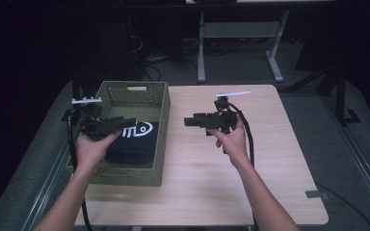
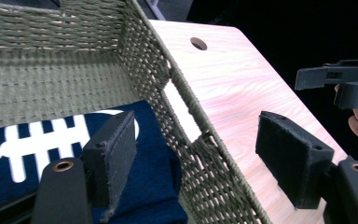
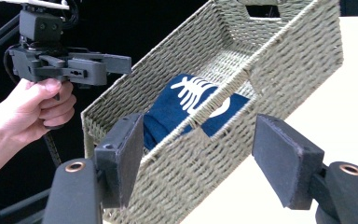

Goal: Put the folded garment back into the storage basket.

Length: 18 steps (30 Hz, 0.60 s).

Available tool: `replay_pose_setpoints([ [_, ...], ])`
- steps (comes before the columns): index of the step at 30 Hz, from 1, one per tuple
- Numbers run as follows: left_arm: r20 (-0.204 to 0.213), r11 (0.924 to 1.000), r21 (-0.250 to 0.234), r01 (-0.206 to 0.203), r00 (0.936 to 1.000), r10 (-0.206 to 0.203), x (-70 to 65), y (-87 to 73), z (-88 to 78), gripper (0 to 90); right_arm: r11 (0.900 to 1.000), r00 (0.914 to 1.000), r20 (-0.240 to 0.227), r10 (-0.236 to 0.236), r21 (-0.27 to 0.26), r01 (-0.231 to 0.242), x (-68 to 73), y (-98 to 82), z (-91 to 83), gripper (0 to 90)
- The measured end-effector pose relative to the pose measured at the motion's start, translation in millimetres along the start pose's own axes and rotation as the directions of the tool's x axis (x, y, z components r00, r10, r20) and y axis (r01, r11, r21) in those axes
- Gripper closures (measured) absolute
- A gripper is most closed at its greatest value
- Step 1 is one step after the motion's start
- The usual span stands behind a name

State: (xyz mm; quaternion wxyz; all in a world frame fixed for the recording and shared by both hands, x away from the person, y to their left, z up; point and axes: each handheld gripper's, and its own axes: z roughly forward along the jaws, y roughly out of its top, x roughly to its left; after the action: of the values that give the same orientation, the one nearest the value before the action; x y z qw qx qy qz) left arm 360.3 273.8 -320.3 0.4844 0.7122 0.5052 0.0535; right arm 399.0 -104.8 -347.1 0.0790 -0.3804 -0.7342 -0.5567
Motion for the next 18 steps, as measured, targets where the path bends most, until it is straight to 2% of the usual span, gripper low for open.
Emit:
replay_pose_setpoints([
  [4,0.007,1.0000,-0.001,-0.003,1.0000,0.003,-6.7,-0.1,5.4,27.3,1.000,0.9997,0.010,0.020,0.002,-0.020,-4.2,-4.0,-11.2,33.3],
  [18,0.035,0.9996,0.005,-0.028,0.9990,0.028,-31.9,4.6,24.3,21.1,0.999,0.9980,0.053,0.034,-0.020,-0.033,-19.2,-14.8,-49.3,32.7],
])
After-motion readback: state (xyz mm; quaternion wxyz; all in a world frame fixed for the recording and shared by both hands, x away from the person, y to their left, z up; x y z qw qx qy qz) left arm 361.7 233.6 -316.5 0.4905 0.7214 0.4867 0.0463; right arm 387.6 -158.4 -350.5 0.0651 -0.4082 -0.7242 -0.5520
